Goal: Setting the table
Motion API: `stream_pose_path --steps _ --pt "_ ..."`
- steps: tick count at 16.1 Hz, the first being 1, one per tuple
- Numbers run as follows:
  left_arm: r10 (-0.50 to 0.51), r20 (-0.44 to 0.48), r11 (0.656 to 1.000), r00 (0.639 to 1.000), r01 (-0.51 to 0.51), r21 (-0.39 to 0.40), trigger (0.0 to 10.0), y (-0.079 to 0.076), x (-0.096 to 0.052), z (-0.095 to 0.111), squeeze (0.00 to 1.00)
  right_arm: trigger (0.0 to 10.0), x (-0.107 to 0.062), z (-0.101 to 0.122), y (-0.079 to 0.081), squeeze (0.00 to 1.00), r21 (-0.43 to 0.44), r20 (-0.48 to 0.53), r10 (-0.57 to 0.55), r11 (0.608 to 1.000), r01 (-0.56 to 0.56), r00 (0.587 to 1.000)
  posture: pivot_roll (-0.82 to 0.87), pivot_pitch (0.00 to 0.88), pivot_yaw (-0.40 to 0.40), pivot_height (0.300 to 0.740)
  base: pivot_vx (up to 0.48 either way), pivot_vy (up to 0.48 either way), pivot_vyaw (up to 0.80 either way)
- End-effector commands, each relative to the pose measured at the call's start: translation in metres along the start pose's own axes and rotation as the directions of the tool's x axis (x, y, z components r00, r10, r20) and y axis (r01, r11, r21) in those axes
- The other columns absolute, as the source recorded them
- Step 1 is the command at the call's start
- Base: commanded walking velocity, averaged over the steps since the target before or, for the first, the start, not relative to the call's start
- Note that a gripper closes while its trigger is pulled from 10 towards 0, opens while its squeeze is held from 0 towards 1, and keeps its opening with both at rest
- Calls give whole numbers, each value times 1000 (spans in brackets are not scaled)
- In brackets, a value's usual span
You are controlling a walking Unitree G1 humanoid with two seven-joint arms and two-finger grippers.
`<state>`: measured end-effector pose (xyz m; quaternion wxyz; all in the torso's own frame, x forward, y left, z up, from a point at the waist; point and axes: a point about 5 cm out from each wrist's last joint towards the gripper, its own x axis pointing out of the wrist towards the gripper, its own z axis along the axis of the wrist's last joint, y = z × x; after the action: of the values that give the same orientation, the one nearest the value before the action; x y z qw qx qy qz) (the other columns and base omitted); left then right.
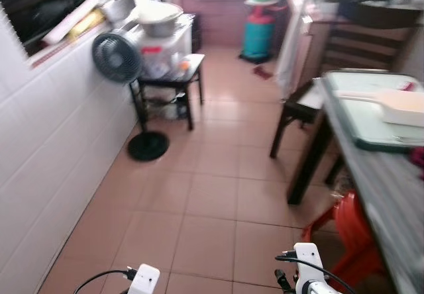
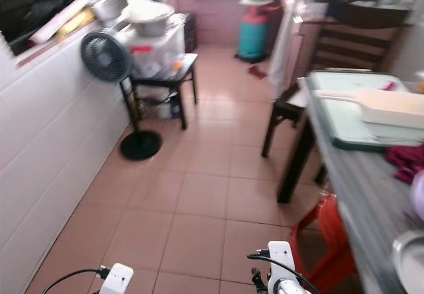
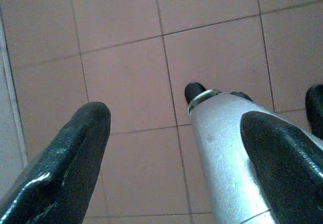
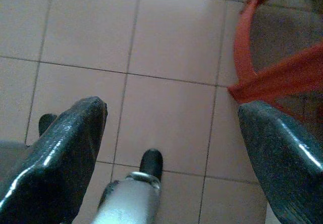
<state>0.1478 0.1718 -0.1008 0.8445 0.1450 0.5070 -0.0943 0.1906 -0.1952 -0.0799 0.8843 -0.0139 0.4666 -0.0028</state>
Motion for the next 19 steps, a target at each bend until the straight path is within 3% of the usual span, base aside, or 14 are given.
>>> stream_pose_path --steps 1,5,10,19 --pt "7 -38 1000 999 -7 6 10000 1 -1 -9 0 10000 0 -1 1 0 -10 -19 -3 1000 3 1000 -79 0 24 740 0 0 -800" --pt "13 -16 1000 1000 -13 12 10000 11 0 1 0 10000 0 0 1 0 -35 -14 6 999 -7 1000 -80 0 37 740 0 0 0" --pt "10 -7 1000 1000 -10 25 10000 11 0 4 0 10000 1 0 4 0 -61 -20 25 998 -27 999 -77 0 39 740 0 229 0" --pt "17 25 1000 1000 -16 -17 10000 9 3 19 0 10000 0 4 -3 0 3 -8 19 1000 -19 1000 -77 0 39 740 0 292 0"
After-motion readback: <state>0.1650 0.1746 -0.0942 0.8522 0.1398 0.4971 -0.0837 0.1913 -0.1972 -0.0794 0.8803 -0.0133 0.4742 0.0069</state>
